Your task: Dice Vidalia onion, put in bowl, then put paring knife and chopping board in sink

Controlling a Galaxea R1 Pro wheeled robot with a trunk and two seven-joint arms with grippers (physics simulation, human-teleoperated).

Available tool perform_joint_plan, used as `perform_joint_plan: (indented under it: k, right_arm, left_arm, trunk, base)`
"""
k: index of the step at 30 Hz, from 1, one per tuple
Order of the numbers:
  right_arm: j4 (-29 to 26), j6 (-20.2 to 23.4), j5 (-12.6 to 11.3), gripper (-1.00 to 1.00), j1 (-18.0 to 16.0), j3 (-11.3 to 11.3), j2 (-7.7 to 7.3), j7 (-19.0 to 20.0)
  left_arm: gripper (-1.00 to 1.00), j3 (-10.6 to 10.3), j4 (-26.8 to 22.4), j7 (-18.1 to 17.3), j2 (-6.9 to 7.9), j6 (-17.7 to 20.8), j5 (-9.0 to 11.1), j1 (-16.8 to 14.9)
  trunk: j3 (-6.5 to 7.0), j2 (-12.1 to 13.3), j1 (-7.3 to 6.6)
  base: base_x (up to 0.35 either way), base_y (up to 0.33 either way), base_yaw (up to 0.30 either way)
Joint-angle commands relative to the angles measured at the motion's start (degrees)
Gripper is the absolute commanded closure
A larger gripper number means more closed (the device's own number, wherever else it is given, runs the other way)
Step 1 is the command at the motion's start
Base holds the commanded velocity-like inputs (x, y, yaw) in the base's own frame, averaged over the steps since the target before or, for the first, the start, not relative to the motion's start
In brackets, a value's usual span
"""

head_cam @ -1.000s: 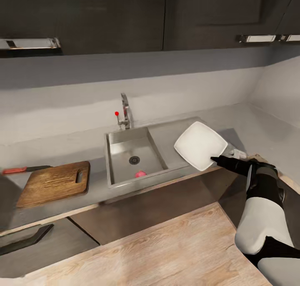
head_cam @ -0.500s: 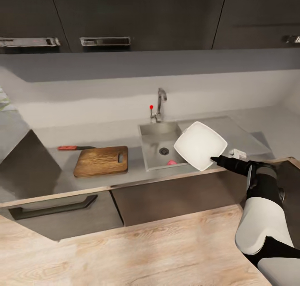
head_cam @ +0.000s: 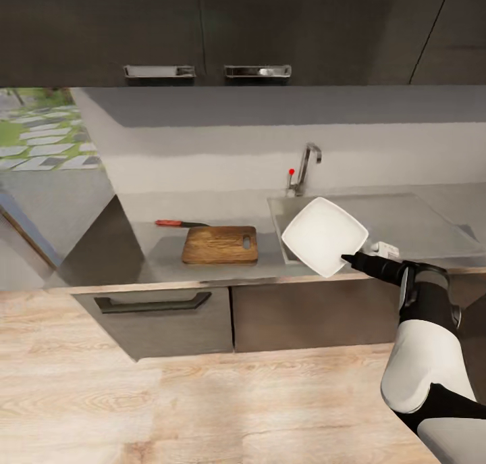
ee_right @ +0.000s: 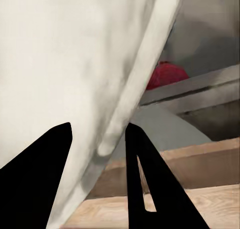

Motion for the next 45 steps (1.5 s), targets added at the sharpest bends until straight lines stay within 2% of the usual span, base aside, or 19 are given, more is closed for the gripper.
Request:
perform_joint_plan:
  k: [1,3,8,10,15,22,24,25,28,29,30,32,35,41,45]
  right_arm:
    - [-0.1,0.2,0.4,1.0,-0.1,-0.2,0.02,0.5]
    - [-0.1,0.2,0.4,1.0,-0.1,-0.2,0.02,0.6]
    - [-0.1,0.2,0.4,1.0,-0.1,-0.2,0.02,0.6]
    - [-0.1,0.2,0.4,1.0,-0.1,-0.2,0.02,0.6]
    - [-0.1,0.2,0.4,1.0,-0.1,-0.2,0.04,0.6]
    - [-0.1,0.2,0.4,1.0,-0.1,-0.2,0.08,0.6]
    - [-0.1,0.2,0.4,1.0,-0.1,-0.2,0.09,0.6]
    - [-0.1,0.2,0.4,1.0,-0.1,-0.2,0.1,0.5]
    - [-0.1,0.2,0.4,1.0,-0.1,-0.1,0.11,0.5]
    - [-0.1,0.2,0.4,1.0,-0.1,-0.2,0.11,0.5]
    - [-0.1,0.2,0.4,1.0,-0.1,-0.2,0.11,0.5]
    - [-0.1,0.2,0.4,1.0,-0.1,-0.1,0.11,0.5]
    - [-0.1,0.2,0.4,1.0,-0.1,-0.1,0.11,0.5]
    - [-0.1,0.2,0.5,1.0,-0.1,-0.2,0.04,0.5]
    - [-0.1,0.2,0.5,1.0,-0.1,-0.1,0.03,0.5]
  left_arm:
    - [-1.0,0.0,-0.1,0.0,0.03,-1.5,0.1,0.0]
    - [-1.0,0.0,-0.2,0.1,0.08,-3.9,0.2,0.2]
    - [-1.0,0.0,-0.2,0.1,0.1,-13.6,0.1,3.1]
    - [-1.0,0.0,-0.1,0.1,0.11,-15.6,0.2,3.6]
    - [-1.0,0.0,0.1,0.2,0.11,-16.6,0.2,3.9]
    - [-1.0,0.4,-0.6,0.2,-0.06,-15.9,0.2,3.9]
    - [-1.0,0.4,-2.3,0.2,-0.02,-14.8,0.2,3.9]
    - [-1.0,0.4,-4.3,0.3,0.06,-13.1,0.2,3.9]
    - [-1.0,1.5,-17.5,0.2,1.25,0.8,0.2,5.0]
    - [-1.0,1.6,-19.8,0.2,1.36,2.9,0.2,5.7]
    - [-1.0,1.8,-26.9,0.2,1.54,8.1,0.2,8.8]
    - [-1.0,2.0,-34.0,0.1,1.63,11.6,0.2,12.9]
    - [-1.0,2.2,-37.0,-0.1,1.72,13.3,0.1,15.5]
    - [-1.0,2.5,-35.5,-0.6,1.84,13.6,0.1,16.3]
    - [-1.0,2.5,-33.8,-0.6,1.83,12.0,0.1,16.4]
  trunk:
    - [-0.03,-0.1,0.02]
    - [0.09,-0.1,0.02]
    - [0.38,-0.1,0.02]
    - [0.5,-0.1,0.02]
    - [0.8,-0.1,0.02]
    - [1.22,-0.1,0.02]
    - [1.34,-0.1,0.02]
    - [1.4,-0.1,0.02]
    - [1.58,-0.1,0.02]
    - [1.64,-0.1,0.02]
    - [1.7,-0.1,0.02]
    - [1.82,-0.1,0.02]
    - [2.0,-0.1,0.02]
    - [2.36,-0.1,0.02]
    - [2.57,-0.1,0.02]
  base:
    - [-0.131,0.175,0.239]
    - [-0.12,0.158,0.239]
    - [-0.06,0.07,0.239]
    - [-0.012,0.013,0.239]
    - [-0.004,0.005,0.239]
    - [0.0,0.0,0.239]
    - [0.0,0.0,0.239]
    - [0.0,0.0,0.239]
    - [0.0,0.0,0.239]
    - [0.0,0.0,0.239]
    - [0.0,0.0,0.239]
    - [0.0,0.0,0.239]
    - [0.0,0.0,0.239]
    - [0.0,0.0,0.239]
    - [0.084,0.147,0.231]
